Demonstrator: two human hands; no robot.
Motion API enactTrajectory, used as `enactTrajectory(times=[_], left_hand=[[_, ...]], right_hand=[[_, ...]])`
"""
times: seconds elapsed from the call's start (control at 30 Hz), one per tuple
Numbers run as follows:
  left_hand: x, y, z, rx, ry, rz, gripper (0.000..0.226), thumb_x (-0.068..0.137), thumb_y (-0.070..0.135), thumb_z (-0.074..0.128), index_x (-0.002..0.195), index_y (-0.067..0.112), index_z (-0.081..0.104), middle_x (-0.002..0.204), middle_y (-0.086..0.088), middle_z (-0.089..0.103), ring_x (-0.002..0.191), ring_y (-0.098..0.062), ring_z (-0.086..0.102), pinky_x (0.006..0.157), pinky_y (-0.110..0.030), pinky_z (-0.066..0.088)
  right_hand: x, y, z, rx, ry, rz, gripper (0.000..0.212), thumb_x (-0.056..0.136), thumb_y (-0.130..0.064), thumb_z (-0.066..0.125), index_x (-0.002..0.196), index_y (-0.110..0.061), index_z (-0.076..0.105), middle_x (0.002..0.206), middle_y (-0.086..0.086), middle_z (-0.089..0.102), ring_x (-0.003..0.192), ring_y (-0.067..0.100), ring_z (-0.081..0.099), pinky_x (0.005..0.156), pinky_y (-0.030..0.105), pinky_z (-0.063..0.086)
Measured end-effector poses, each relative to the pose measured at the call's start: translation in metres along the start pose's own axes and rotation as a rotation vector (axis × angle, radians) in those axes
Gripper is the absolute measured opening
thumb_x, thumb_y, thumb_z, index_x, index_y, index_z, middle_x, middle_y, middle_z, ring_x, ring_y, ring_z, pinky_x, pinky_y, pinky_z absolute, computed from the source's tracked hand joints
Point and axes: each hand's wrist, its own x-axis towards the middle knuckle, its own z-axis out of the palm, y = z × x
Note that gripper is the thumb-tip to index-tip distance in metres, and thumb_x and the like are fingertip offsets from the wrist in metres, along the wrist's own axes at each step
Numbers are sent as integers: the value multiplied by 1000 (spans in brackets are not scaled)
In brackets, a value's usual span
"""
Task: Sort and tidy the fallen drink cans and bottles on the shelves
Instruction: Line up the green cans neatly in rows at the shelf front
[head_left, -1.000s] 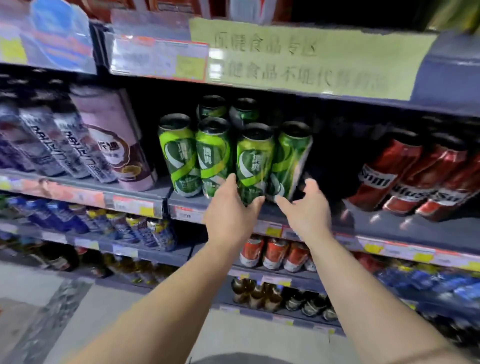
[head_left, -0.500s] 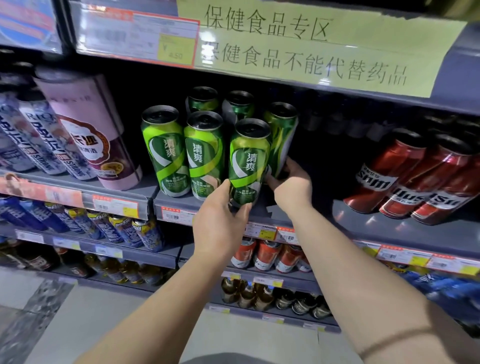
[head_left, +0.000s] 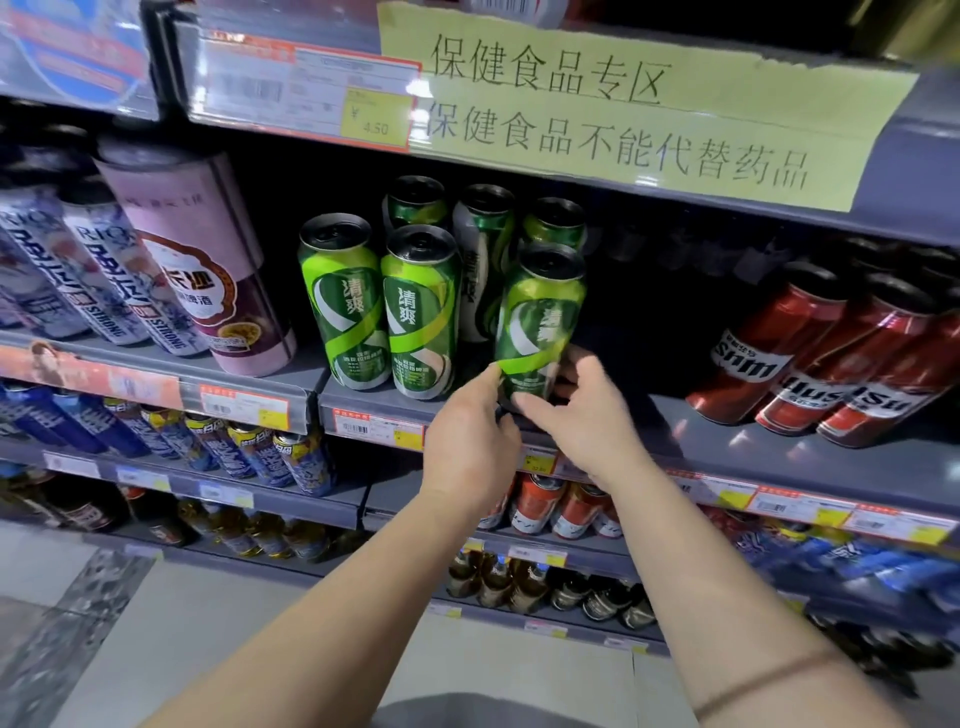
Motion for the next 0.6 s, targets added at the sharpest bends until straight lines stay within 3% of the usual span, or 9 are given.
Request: enactTrajectory(times=[0.1,0.13,0.2,0.27,0.4,0.53,0.6], left_hand=[[-3,7,3,-11,-96,98,54,90,8,51,141,25,46,130,4,61,117,-16,56,92,-25,46],[-3,7,-1,-18,-47,116,51,90,11,55,139,22,49,130,3,60,119,-15,55,97,-26,45],[-2,-3,-13,-31,233,116,43,86,15,64,128,12,56,120,0,60,115,-17,53,100,-31,43],[1,-16,-28,-44,462,-27,45,84,20,69,125,7,54,115,0,55,115,-22,51,100,-36,43],[14,-27,-34,4,329,-251,70,83,37,73,140,11,41,137,-4,50,131,-21,42,101,-35,39],[30,-21,-24,88,330,-325,54,79,44,75,115,13,51,119,-7,51,112,-28,53,84,-38,44],[34,-19,-17,99,319,-342,56,82,43,72,122,12,50,121,-9,51,111,-31,53,87,-39,43]], right_hand=[[-4,5,-14,-31,181,17,55,70,-47,79,114,-27,53,108,-7,65,100,14,62,87,41,54],[-5,8,-17,-26,189,24,52,71,-46,79,111,-26,52,108,-6,66,99,15,63,88,42,54],[-6,12,-18,-30,176,31,49,73,-48,77,107,-25,51,107,-5,65,98,16,63,87,44,54],[-7,13,-14,-40,179,38,51,72,-50,76,107,-23,51,106,-5,65,97,17,62,85,46,54],[-9,9,-3,-126,211,69,53,69,-54,76,104,-24,49,103,-4,64,93,21,62,78,44,55],[-12,3,1,-216,245,102,47,74,-51,75,97,-21,46,91,-2,61,86,24,60,66,35,48],[-13,2,2,-232,247,93,46,76,-51,73,95,-21,45,85,-4,58,83,24,59,64,34,45]])
